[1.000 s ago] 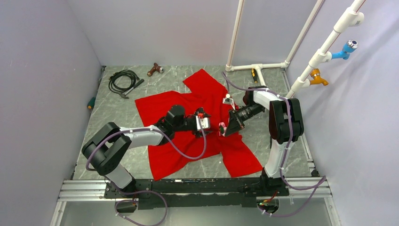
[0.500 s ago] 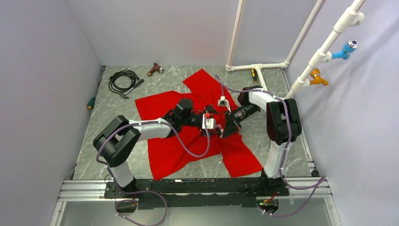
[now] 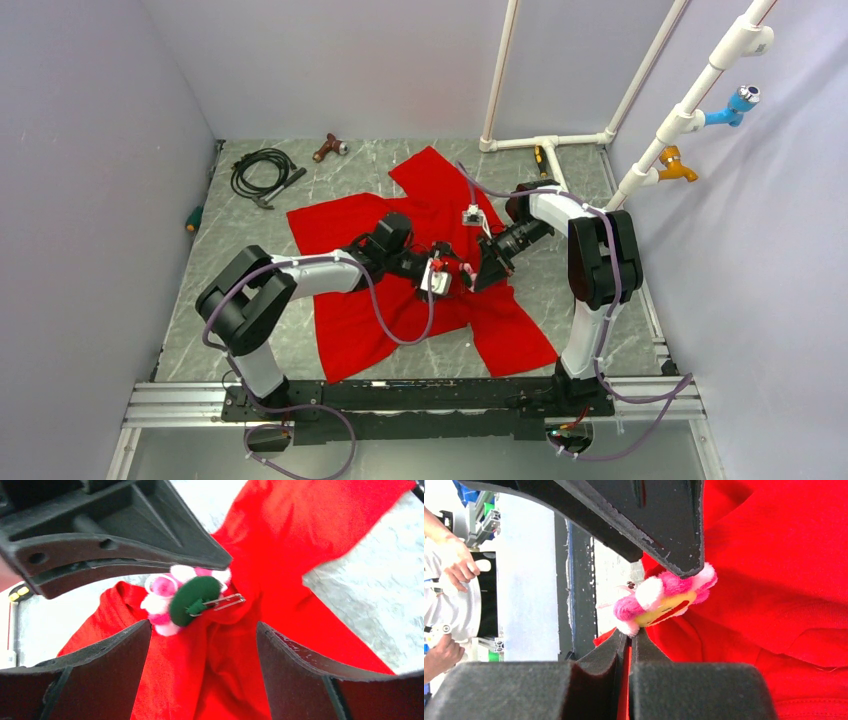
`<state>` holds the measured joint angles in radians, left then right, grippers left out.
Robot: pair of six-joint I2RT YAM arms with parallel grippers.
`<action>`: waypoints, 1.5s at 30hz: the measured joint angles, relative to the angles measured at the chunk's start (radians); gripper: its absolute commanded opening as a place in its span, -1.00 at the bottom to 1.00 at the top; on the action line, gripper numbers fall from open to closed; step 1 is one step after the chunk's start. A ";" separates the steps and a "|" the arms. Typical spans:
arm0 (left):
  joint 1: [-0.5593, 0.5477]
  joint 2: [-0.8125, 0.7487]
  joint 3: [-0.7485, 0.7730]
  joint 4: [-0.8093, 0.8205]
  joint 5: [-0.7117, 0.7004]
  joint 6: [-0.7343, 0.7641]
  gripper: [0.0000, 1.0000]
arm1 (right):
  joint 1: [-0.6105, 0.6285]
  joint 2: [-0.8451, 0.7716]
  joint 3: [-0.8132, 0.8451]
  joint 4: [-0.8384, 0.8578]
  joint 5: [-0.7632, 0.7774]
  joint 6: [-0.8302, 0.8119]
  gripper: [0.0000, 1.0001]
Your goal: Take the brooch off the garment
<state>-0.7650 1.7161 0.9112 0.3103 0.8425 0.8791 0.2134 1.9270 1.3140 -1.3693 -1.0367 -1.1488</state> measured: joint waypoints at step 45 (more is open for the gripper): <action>0.029 0.011 0.024 0.070 -0.035 -0.407 -1.00 | -0.170 -0.031 0.116 -0.009 -0.026 0.067 0.65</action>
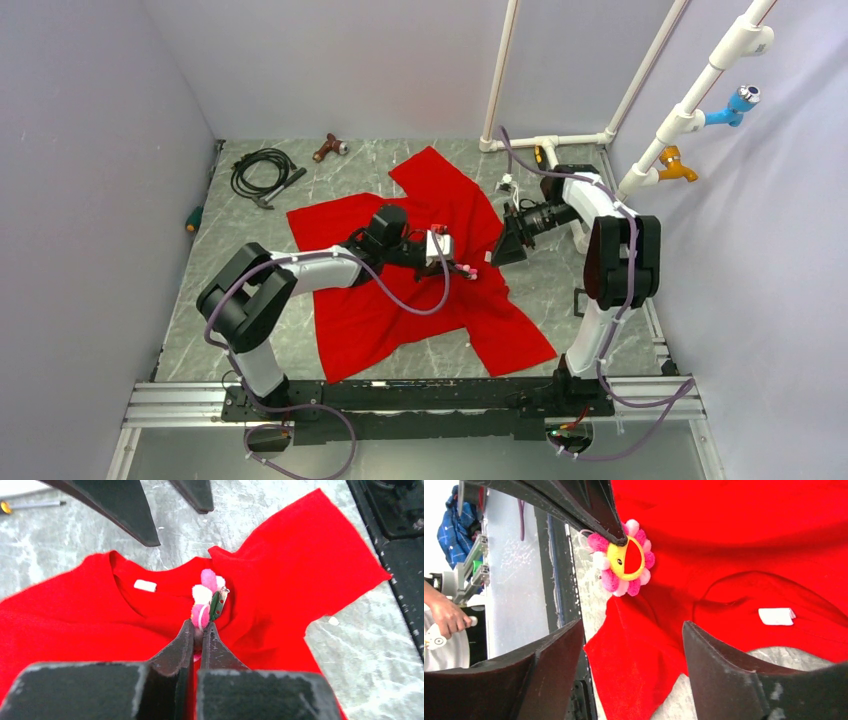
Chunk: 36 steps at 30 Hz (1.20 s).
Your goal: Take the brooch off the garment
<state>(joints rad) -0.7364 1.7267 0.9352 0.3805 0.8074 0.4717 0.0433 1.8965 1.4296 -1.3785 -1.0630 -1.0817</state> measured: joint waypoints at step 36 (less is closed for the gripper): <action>0.124 0.083 -0.003 0.319 -0.008 -0.921 -1.00 | 0.119 -0.243 -0.320 0.728 -0.061 0.726 0.23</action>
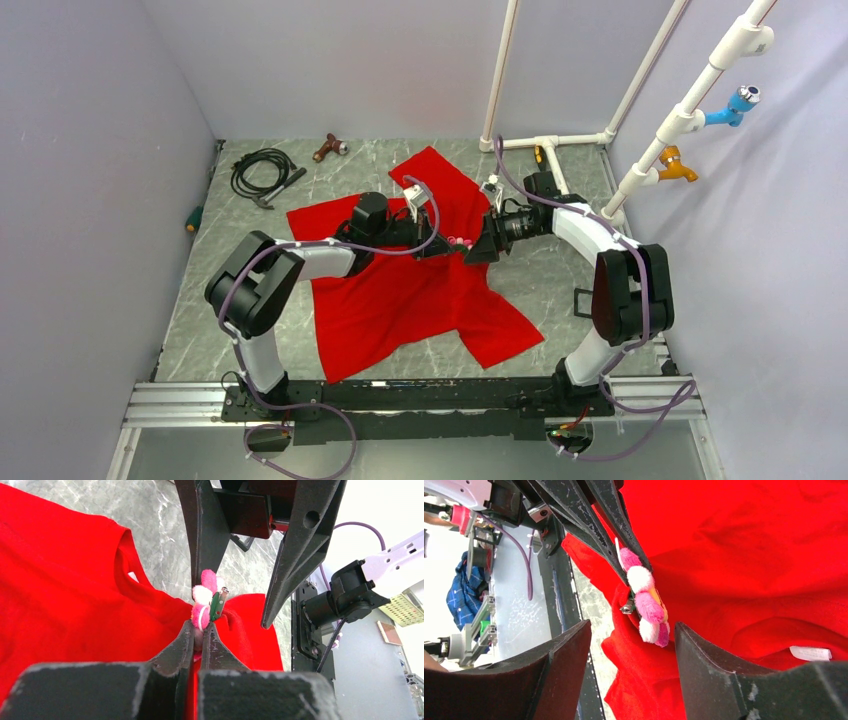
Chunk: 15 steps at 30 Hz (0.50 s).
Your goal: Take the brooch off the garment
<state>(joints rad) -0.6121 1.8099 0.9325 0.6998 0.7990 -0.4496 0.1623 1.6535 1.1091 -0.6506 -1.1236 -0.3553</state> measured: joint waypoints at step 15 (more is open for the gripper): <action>0.000 0.002 0.000 0.001 0.006 -0.017 -0.94 | 0.000 0.019 0.006 0.056 -0.001 0.057 -0.56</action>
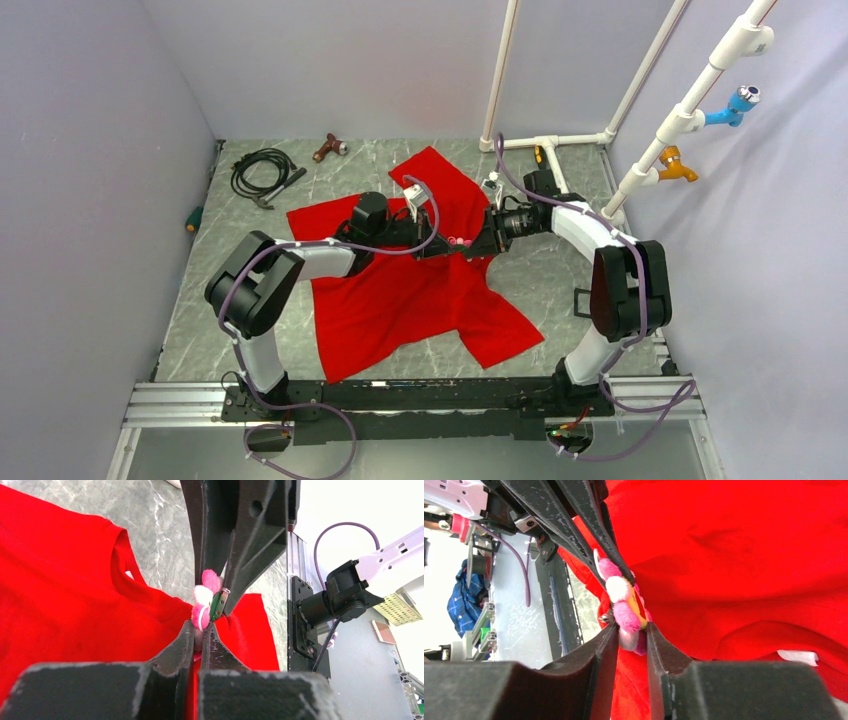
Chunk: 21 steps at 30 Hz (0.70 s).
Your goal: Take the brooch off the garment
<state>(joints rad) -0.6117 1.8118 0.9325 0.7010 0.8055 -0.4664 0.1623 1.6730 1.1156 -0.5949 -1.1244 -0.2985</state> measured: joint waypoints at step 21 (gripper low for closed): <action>0.023 0.000 -0.014 -0.018 0.013 0.065 0.09 | 0.000 0.023 0.039 -0.055 0.045 -0.060 -1.00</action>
<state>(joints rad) -0.5884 1.8118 0.9180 0.6827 0.8185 -0.4011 0.1623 1.6962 1.1545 -0.6502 -1.0798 -0.3588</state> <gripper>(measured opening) 0.538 0.030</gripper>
